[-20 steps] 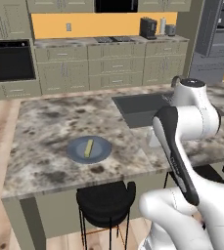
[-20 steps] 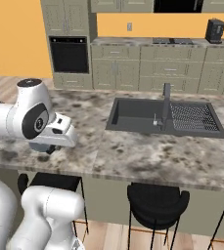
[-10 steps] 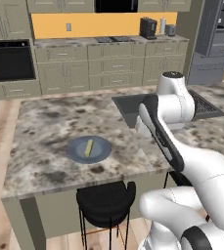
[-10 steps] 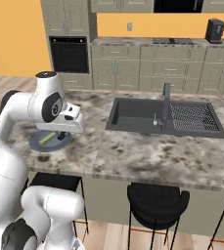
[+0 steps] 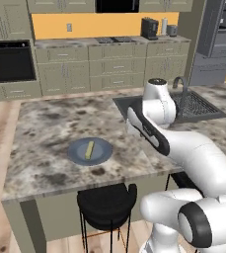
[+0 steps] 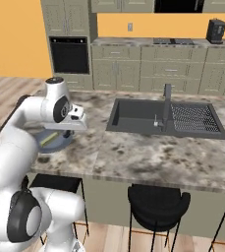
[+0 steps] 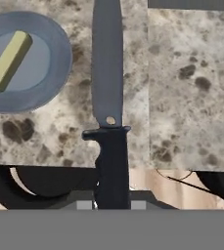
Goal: Retrieve the butter from the fridge and place it on a plate on the dining table. Then retrieve the butter knife by the fridge and place it near the plate.
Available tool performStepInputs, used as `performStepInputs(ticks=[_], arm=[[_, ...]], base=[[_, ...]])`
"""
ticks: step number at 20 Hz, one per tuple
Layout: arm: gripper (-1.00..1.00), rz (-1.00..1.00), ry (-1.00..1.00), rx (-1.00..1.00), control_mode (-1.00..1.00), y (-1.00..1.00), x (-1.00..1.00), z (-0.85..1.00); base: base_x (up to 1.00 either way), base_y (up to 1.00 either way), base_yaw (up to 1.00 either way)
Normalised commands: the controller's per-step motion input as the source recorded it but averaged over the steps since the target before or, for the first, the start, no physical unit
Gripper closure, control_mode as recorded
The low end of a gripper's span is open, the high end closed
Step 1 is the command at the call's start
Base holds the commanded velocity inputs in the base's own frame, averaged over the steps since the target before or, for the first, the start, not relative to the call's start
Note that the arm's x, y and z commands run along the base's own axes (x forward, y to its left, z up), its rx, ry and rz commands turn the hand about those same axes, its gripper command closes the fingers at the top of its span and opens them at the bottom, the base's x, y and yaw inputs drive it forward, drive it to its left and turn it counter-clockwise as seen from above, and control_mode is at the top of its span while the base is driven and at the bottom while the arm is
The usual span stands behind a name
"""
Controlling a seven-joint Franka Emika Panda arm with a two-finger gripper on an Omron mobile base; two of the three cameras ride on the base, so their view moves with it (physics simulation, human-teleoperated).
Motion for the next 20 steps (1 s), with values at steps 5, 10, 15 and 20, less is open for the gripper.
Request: performStepInputs(ticks=[5, 10, 15, 20], arm=[[1.00, 0.03, -0.07, 0.00, -1.00, 0.07, 0.60, -0.44], [1.00, 0.01, -0.03, 0.00, -1.00, 0.05, 0.49, -0.37], [1.00, 0.00, 0.00, 0.00, -1.00, 0.09, 0.44, -0.35], [1.00, 0.00, 0.00, 0.00, -1.00, 0.09, 0.31, -0.35]], base=[[0.00, 0.00, 0.00], [0.00, 0.00, 0.00], [0.00, 0.00, 0.00], [0.00, 0.00, 0.00]])
